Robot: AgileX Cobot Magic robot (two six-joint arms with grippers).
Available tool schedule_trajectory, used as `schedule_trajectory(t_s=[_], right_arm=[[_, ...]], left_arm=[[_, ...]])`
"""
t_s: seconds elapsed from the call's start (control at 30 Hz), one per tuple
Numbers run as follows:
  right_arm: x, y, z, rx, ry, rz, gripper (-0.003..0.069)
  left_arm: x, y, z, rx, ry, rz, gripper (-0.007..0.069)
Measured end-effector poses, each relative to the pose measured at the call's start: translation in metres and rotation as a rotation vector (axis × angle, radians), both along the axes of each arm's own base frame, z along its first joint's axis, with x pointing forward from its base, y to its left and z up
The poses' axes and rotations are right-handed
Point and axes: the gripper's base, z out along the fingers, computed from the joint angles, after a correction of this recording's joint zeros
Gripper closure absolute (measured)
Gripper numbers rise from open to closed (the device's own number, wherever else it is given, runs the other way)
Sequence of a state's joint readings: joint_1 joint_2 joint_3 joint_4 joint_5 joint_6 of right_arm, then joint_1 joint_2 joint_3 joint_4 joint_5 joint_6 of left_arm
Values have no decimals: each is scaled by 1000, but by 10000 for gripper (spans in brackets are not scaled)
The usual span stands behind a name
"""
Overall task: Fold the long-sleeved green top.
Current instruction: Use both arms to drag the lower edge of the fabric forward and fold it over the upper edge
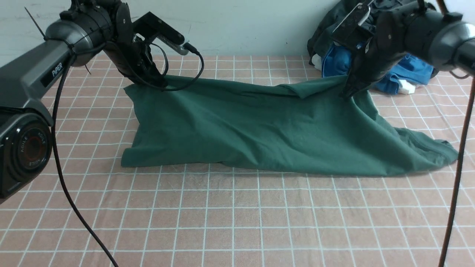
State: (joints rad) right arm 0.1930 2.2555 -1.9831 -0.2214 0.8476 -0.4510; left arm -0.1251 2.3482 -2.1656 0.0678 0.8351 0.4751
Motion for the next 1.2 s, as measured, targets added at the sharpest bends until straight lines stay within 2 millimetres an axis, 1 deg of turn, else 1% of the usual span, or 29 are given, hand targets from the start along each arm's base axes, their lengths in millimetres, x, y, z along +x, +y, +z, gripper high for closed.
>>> schedule_trajectory(t_s=[0.13, 0.2, 0.27, 0.3, 0.37, 0.4, 0.43, 0.5, 0.53, 0.57, 0.6, 0.63, 0.67, 0.73, 0.77, 0.8, 0.83, 0.9, 0.93, 1.0, 1.07, 1.13, 1.2], right_arm=[[9, 0, -21, -4, -20, -15, 648], [12, 1, -27, 10, -31, -29, 638], [14, 1, -33, 30, -37, -50, 609], [14, 1, -33, 32, -38, -52, 609], [15, -1, -35, 53, -43, -87, 531], [15, -1, -35, 53, -44, -90, 517], [16, -1, -34, 69, -53, -117, 457], [15, -3, -29, 89, -62, -169, 363], [14, -4, -25, 100, -66, -197, 325], [14, -4, -25, 102, -68, -201, 325], [11, -6, -14, 119, -72, -247, 269], [10, -7, -6, 135, -78, -270, 251], [6, -8, 8, 152, -90, -296, 232], [2, -8, 19, 174, -99, -313, 221], [-3, -8, 34, 208, -104, -331, 214], [-7, -7, 43, 241, -102, -340, 213], [-11, -5, 51, 277, -89, -347, 211], [-18, 1, 59, 337, -50, -337, 211], [-20, 5, 59, 356, -24, -325, 211], [-21, 10, 56, 373, 12, -310, 211], [-19, 9, 50, 369, 19, -315, 211], [-13, 2, 41, 348, 5, -339, 211], [-6, -12, 33, 331, -23, -392, 211]], left_arm=[[8, 1, -14, -1, -36, -2, 607], [10, 1, -16, 5, -52, -4, 605], [11, 2, -16, 9, -62, -6, 592], [11, 2, -16, 10, -63, -6, 589], [11, 2, -16, 14, -62, -6, 539], [11, 2, -16, 14, -62, -6, 533], [11, 3, -16, 16, -55, -4, 489], [8, 4, -13, 3, -33, 23, 400], [6, 5, -11, -8, -17, 45, 357], [5, 5, -11, -10, -12, 50, 349], [1, 6, -2, -35, 13, 94, 286], [-2, 5, 3, -51, 29, 120, 254], [-7, 5, 12, -64, 53, 149, 229], [-13, 3, 21, -81, 84, 175, 212], [-22, -2, 31, -96, 125, 190, 207], [-26, -7, 35, -104, 148, 186, 209], [-34, -19, 40, -119, 190, 167, 223], [-42, -38, 40, -141, 246, 121, 261], [-45, -49, 36, -152, 279, 95, 288], [-49, -71, 23, -170, 337, 31, 360], [-51, -83, 14, -174, 365, -2, 419], [-50, -89, 3, -170, 388, -22, 477], [-49, -91, -7, -158, 407, -38, 546]])
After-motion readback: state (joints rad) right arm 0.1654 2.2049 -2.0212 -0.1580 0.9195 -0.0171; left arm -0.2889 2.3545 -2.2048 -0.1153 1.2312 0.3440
